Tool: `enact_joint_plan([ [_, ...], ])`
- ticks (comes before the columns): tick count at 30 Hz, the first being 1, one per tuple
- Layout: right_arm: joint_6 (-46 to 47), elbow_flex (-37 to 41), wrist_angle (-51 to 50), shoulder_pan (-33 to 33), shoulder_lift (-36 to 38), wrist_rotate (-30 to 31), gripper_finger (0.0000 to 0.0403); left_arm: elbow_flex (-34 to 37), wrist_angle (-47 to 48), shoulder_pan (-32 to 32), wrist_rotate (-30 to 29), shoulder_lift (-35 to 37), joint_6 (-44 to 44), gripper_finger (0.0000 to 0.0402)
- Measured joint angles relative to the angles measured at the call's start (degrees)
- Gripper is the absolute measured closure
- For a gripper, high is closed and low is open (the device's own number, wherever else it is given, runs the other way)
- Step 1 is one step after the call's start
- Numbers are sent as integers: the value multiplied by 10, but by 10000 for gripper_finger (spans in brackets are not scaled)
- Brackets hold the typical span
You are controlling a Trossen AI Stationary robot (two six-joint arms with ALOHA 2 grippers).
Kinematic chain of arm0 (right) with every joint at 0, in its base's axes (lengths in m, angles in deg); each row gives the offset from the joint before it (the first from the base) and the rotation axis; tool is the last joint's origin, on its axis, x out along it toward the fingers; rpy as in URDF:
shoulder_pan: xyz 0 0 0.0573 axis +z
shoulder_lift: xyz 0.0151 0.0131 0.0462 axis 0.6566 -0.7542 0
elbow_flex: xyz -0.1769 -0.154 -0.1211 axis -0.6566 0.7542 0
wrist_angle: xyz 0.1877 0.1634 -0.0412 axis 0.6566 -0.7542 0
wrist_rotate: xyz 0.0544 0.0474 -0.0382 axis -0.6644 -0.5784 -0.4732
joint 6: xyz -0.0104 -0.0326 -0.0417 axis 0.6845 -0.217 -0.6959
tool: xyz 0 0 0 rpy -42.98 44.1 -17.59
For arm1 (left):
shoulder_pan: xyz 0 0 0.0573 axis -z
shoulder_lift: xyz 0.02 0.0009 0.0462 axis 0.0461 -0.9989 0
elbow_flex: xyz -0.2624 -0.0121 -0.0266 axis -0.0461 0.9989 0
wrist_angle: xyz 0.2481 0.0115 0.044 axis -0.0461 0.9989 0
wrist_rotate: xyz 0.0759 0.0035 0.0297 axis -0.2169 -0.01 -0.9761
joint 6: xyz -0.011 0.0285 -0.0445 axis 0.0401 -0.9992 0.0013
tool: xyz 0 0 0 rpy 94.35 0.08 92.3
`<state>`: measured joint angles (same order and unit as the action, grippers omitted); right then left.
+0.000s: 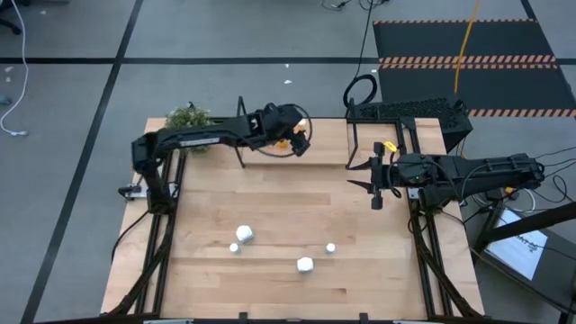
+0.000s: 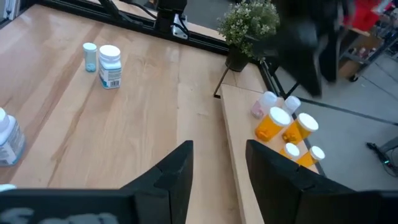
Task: Pick and place medicine bottles onto shelf by color
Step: Put the right blue pill bottle on the shelf
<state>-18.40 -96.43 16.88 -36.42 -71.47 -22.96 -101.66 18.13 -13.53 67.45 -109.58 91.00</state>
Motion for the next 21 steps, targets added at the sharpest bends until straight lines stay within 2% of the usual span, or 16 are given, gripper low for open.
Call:
enact_joint_plan([
  [5, 40, 0, 1, 0, -1, -1, 259, 0, 65, 72, -60, 68, -17, 140],
  [11, 105, -1, 4, 18, -10, -2, 259, 18, 139, 172, -156, 110, -4, 140],
  [15, 151, -1, 0, 54, -27, -1, 259, 84, 130, 221, -172, 147, 16, 140],
  [21, 202, 0, 3, 110, -77, 0, 259, 197, 117, 255, -180, 229, 63, 140],
])
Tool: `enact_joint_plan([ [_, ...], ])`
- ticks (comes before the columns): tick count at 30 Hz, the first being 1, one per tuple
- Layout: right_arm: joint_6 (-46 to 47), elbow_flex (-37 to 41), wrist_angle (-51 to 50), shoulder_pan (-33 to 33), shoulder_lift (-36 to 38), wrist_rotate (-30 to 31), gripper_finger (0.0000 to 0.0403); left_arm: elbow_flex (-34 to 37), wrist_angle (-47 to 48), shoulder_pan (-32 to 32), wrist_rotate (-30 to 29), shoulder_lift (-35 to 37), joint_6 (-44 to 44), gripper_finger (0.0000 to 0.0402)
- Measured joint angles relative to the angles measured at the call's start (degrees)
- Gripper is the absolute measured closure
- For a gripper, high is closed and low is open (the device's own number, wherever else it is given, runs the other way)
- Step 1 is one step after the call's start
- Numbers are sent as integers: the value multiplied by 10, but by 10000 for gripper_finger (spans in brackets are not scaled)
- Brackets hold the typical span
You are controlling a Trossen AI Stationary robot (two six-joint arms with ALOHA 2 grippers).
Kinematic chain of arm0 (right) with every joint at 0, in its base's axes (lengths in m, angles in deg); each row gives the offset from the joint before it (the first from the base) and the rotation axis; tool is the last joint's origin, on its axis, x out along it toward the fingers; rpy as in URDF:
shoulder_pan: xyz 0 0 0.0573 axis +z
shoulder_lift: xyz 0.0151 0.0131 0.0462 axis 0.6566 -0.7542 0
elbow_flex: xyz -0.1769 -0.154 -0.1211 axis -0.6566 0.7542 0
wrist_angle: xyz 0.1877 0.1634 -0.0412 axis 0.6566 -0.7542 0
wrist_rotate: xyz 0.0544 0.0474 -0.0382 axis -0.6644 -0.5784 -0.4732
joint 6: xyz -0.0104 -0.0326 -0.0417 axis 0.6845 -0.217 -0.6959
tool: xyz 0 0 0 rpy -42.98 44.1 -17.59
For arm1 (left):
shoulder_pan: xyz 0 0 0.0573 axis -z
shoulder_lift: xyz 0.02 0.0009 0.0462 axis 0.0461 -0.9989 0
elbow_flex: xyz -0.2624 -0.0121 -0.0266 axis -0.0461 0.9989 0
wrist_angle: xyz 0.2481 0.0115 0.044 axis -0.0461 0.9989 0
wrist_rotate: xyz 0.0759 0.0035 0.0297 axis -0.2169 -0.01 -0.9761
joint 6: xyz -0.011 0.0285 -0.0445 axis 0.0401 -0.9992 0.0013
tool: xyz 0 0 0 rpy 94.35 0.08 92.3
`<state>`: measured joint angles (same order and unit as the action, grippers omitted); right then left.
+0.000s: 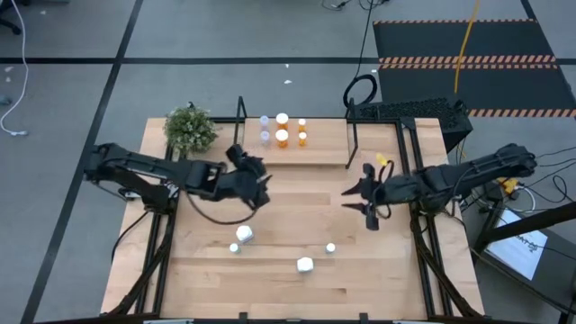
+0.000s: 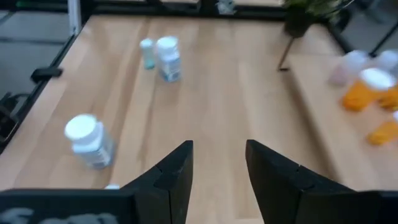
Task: Pick and place medicine bottles onto shelf by color
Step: Put the right blue pill bottle on the shelf
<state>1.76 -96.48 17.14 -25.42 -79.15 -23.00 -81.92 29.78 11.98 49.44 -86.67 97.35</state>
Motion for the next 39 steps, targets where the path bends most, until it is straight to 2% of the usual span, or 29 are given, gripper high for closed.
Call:
enact_joint_plan([
  [6, 58, 0, 2, 58, -69, 1, 259, 106, 4, 30, -16, 121, 51, 148],
  [14, 98, 0, 26, 108, -166, -20, 259, 190, -38, 82, -17, 233, 89, 184],
  [19, 98, 0, 65, 107, -208, -59, 259, 211, -58, 107, -3, 247, 71, 198],
  [26, 100, 0, 100, 111, -243, -89, 259, 220, -58, 114, 16, 247, 57, 198],
  [39, 137, 0, 114, 124, -247, -88, 259, 220, -59, 112, 17, 247, 36, 197],
])
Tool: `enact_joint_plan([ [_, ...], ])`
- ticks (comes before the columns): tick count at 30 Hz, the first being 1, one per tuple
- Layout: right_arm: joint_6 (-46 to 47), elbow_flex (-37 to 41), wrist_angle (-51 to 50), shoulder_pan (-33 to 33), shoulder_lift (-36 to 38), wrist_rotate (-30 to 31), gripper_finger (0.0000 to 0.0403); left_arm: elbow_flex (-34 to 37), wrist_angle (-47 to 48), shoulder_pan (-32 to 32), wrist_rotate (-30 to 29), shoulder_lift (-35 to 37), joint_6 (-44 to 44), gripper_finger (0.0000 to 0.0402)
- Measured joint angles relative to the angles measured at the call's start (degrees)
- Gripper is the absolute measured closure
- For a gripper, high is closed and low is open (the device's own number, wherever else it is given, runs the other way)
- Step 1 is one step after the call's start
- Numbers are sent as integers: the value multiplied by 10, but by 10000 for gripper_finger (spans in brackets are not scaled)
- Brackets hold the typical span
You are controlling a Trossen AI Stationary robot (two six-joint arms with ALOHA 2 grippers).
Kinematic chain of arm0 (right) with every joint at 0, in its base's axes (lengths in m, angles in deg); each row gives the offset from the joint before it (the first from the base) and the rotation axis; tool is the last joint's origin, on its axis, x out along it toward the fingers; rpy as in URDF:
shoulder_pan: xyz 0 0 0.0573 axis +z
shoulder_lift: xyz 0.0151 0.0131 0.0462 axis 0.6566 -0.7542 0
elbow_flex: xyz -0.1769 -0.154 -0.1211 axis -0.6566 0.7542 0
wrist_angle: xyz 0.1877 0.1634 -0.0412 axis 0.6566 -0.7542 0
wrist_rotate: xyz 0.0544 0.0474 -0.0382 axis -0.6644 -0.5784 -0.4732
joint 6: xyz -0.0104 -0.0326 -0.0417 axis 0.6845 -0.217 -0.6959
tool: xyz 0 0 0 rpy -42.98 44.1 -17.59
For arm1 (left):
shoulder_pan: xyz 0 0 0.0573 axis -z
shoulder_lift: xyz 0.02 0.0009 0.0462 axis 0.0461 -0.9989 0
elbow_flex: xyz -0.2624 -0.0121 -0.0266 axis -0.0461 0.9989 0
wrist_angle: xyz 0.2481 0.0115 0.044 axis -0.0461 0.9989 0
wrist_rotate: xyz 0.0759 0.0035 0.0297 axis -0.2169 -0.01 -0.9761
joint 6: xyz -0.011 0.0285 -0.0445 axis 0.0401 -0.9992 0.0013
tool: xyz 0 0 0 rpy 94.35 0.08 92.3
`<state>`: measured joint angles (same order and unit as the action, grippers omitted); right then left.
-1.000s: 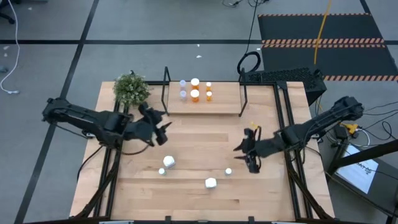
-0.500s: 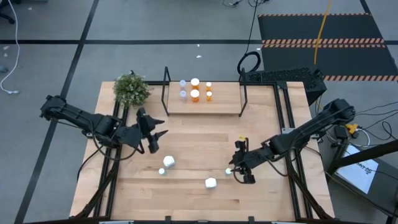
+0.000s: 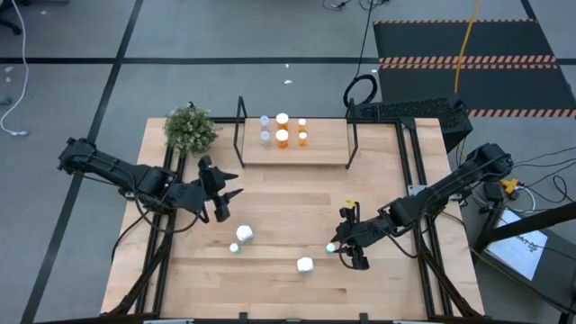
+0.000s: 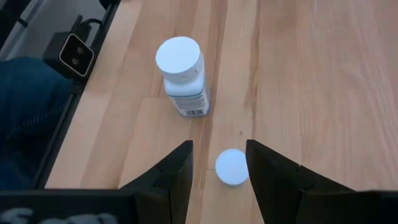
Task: Pick and place medicine bottles onto shelf by color
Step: Put the right blue pill bottle on the shelf
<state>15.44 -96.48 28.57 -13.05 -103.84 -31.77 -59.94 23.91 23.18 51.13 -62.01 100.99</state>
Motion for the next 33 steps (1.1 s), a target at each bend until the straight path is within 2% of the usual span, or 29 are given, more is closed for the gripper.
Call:
enact_joint_plan([
  [8, 4, -8, 25, 0, -5, 14, 259, 0, 0, 0, 1, 0, -7, 197],
  [16, -14, -87, -7, 5, -76, 11, 256, 0, -1, 0, 1, 0, -6, 197],
  [25, -10, -194, -163, 11, -144, -2, 179, 0, -1, 0, 1, 0, 0, 197],
  [29, 10, -198, -209, 11, -140, -2, 153, 0, 0, 0, 1, 0, 0, 197],
  [33, 16, -194, -226, 13, -139, -2, 145, 0, 0, 0, 1, 0, 0, 197],
])
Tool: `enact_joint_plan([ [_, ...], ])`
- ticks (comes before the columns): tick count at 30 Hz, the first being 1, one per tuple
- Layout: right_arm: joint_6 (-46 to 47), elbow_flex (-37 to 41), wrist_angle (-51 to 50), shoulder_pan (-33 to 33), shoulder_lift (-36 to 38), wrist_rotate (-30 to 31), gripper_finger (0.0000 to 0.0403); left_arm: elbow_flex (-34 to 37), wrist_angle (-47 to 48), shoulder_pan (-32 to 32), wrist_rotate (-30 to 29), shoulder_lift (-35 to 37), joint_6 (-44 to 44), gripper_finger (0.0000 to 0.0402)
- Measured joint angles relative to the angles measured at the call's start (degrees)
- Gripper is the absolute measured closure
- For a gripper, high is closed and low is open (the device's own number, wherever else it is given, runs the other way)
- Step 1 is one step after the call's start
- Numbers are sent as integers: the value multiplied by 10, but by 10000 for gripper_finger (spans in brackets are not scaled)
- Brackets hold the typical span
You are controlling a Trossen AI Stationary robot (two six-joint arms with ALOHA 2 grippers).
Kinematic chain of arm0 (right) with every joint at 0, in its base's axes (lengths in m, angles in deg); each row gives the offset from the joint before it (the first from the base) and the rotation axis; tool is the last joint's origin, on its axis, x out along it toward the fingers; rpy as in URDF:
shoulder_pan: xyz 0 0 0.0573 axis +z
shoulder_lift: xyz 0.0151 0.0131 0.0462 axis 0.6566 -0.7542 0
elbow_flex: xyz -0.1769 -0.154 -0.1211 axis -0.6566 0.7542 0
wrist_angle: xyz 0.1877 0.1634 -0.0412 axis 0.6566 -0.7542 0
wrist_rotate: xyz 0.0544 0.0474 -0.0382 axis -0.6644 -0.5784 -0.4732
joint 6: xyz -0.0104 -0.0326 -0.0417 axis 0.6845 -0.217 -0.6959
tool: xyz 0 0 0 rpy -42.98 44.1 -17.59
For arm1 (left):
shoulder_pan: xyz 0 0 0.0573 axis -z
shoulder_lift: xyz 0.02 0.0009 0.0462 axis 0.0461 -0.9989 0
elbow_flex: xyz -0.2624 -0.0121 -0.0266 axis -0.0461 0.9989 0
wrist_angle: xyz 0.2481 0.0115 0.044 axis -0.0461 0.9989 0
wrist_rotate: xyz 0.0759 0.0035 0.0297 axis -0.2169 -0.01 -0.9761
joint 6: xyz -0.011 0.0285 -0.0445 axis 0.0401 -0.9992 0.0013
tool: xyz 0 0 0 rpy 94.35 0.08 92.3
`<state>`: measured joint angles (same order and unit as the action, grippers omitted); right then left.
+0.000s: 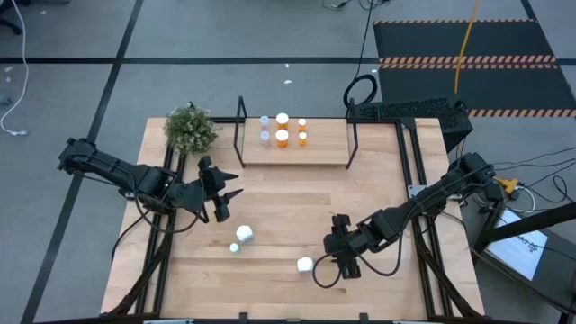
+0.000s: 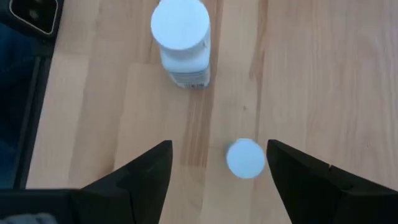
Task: Pick and place medicine bottles onto shelf by color
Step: Put the right blue pill bottle on the shelf
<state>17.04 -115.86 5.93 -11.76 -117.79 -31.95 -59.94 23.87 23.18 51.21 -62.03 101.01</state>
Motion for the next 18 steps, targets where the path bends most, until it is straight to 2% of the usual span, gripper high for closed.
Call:
enact_joint_plan([
  [18, -11, 83, 85, -18, 0, 0, 145, 0, 0, 0, 0, 0, 1, 197],
])
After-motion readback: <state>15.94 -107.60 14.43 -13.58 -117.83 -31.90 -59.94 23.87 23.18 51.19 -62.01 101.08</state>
